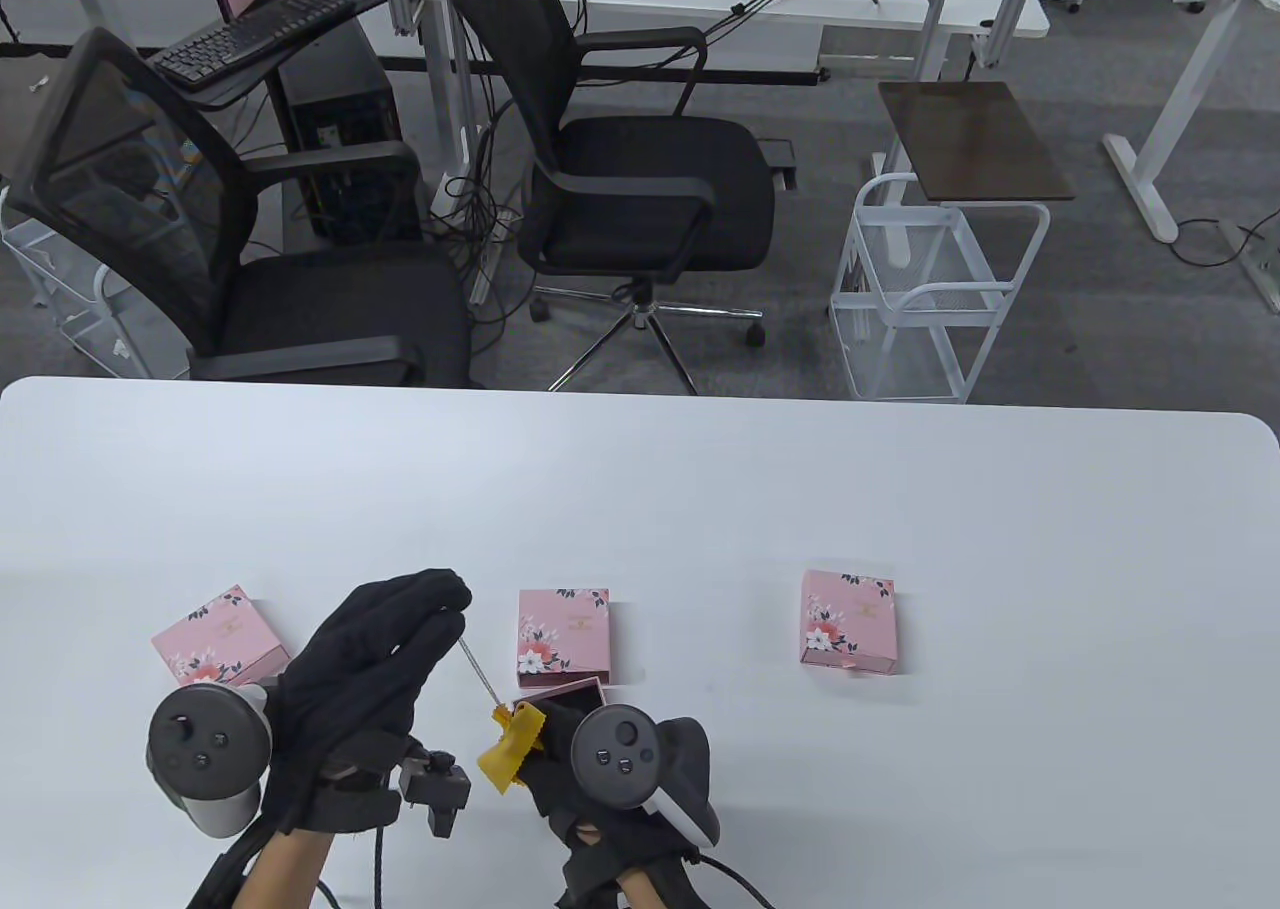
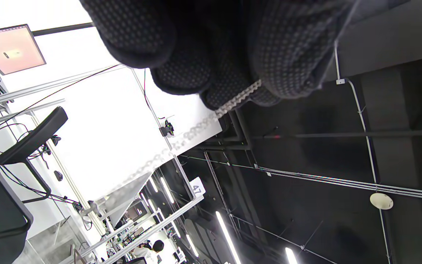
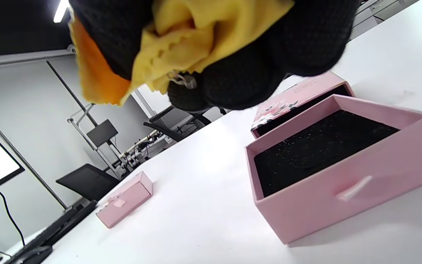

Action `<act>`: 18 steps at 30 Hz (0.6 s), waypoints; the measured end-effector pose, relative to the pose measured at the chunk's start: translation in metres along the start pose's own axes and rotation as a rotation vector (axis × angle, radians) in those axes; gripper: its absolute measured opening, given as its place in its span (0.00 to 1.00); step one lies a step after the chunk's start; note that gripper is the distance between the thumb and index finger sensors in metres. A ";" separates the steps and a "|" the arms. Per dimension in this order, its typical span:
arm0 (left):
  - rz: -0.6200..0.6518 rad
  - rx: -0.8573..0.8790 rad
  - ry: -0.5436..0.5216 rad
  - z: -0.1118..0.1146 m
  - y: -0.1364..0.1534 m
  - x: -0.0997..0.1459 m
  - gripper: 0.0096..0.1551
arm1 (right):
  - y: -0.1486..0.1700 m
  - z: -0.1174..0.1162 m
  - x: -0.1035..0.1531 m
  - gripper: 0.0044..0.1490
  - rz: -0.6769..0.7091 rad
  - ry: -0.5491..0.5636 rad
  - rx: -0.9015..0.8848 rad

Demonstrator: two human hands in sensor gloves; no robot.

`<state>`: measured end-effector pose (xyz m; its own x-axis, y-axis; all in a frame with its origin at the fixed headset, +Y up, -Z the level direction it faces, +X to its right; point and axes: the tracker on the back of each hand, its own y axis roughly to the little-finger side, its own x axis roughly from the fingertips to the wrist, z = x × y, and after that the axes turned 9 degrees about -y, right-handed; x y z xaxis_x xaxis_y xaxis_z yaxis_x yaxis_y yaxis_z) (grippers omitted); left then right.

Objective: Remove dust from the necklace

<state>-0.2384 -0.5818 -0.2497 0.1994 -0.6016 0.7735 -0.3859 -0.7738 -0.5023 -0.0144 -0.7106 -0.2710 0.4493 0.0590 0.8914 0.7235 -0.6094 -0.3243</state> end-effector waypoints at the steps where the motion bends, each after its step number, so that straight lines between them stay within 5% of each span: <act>1: -0.002 0.002 -0.003 0.000 0.000 0.000 0.18 | 0.000 0.000 0.000 0.26 -0.003 -0.002 0.006; 18: -0.032 0.029 -0.041 -0.009 0.003 -0.003 0.18 | -0.007 -0.011 -0.003 0.27 -0.002 -0.133 0.182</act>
<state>-0.2483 -0.5800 -0.2502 0.2480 -0.5836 0.7733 -0.3523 -0.7979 -0.4892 -0.0263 -0.7151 -0.2675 0.5038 0.1710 0.8467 0.8017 -0.4575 -0.3847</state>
